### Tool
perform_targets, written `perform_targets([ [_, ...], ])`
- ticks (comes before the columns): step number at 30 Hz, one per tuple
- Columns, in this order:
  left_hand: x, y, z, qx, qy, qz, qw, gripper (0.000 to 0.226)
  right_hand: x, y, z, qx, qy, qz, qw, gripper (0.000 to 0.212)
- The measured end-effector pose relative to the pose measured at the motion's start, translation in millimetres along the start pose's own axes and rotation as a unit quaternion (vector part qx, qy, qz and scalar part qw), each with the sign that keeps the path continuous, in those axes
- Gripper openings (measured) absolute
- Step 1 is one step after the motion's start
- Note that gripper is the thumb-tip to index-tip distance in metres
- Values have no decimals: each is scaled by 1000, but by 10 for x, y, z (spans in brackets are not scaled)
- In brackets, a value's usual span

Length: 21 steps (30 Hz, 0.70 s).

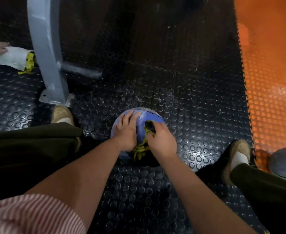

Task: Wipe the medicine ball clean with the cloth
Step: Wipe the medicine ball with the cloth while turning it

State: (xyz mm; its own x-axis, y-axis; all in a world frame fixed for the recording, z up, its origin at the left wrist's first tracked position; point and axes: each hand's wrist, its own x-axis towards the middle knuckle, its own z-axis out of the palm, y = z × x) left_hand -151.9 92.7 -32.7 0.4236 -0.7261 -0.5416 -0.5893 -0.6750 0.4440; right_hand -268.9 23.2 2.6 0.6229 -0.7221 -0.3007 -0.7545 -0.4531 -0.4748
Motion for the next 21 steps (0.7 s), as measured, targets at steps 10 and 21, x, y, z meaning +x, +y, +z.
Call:
perform_targets([
  [10,-131,94,179,58,-4,6,998,115,302,-52,-118,-31,4,16,999,26],
  [21,-38,109,35,24,-36,1,999,126,219,161,-99,28,12,-19,999,19],
])
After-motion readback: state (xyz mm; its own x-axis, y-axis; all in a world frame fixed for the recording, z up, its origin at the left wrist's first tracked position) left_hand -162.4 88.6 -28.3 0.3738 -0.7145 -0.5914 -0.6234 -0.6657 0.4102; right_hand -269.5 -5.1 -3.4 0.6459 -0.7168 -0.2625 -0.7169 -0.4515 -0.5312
